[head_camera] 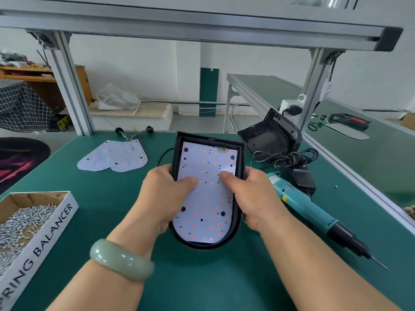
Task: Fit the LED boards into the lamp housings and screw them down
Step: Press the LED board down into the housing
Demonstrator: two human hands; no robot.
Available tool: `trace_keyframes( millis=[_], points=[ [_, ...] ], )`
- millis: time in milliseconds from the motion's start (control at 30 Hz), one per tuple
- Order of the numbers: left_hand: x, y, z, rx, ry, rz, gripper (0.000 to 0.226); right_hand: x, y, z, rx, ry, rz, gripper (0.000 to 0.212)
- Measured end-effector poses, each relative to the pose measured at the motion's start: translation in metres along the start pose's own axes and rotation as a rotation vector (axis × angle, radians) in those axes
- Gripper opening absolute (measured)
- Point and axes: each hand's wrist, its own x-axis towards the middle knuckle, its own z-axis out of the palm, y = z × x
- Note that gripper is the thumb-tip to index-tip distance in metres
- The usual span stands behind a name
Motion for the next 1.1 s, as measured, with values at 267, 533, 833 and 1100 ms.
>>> trace_keyframes(
  millis=[267,533,833,1100],
  points=[
    [0.004,-0.018,0.011,0.097,-0.035,-0.164,0.018,0.007,0.02,-0.004,-0.201,0.013,0.081,0.013],
    [-0.001,-0.011,0.004,0.065,-0.049,-0.043,0.009,0.001,0.012,0.0,0.122,-0.053,0.069,0.011],
    [-0.015,0.011,-0.003,-0.05,0.07,0.326,0.02,-0.015,-0.013,0.0,0.227,-0.192,-0.321,0.022],
    [-0.021,0.02,-0.004,-0.063,0.125,0.408,0.016,-0.021,-0.017,0.004,0.143,-0.045,-0.456,0.013]
  ],
)
